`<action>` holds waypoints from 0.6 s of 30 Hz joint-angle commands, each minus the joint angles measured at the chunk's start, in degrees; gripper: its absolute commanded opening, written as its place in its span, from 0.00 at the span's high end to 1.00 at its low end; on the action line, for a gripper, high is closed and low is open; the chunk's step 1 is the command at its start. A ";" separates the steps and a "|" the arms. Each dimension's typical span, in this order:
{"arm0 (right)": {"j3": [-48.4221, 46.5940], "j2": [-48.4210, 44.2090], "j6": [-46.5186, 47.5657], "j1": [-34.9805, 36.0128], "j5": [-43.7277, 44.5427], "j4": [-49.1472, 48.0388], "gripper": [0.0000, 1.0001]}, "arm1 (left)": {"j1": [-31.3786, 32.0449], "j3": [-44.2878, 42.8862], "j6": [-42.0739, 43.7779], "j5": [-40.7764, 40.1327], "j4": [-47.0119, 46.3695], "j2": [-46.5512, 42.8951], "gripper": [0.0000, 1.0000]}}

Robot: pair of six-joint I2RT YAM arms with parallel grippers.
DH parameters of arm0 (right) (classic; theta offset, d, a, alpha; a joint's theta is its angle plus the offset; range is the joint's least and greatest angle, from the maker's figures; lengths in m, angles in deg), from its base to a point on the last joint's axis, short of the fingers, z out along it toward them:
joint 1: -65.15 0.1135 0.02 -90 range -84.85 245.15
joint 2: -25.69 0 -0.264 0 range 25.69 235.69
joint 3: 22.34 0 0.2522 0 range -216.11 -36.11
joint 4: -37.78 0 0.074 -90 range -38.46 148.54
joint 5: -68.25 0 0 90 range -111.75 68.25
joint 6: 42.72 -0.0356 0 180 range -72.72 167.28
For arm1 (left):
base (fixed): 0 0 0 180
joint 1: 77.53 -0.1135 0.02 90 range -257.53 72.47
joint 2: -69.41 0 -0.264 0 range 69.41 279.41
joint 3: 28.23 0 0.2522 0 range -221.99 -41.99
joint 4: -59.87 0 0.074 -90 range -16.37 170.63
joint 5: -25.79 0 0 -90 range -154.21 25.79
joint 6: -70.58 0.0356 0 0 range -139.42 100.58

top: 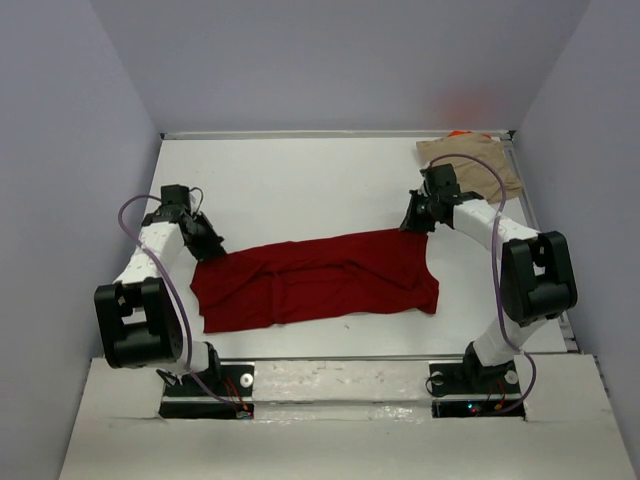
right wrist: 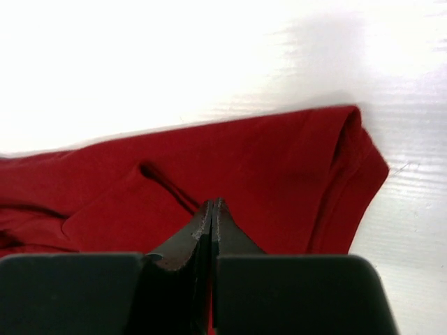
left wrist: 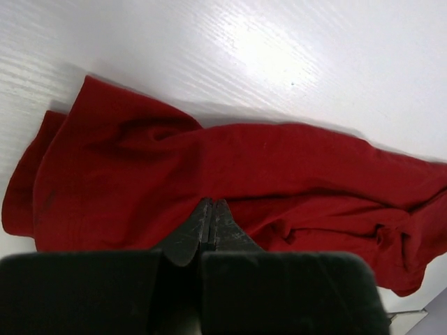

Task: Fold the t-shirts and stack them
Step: Fold the tshirt

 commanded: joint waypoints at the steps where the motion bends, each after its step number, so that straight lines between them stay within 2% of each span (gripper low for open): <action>1: -4.15 0.96 1.75 -1.41 -3.18 -4.07 1.00 | 0.24 2.88 -1.70 -0.41 0.46 -2.76 1.00; 9: -3.54 0.34 1.40 -1.94 -4.94 -4.51 1.00 | 0.32 7.45 -5.12 -2.44 2.39 -4.44 1.00; 15: -0.20 -1.41 0.26 -1.94 -9.15 -6.35 1.00 | 0.59 5.53 -6.54 -3.49 3.36 -0.75 1.00; 18: 1.12 -2.82 2.18 -1.94 -7.94 -7.23 1.00 | 1.03 4.38 -5.75 -3.49 2.14 0.92 1.00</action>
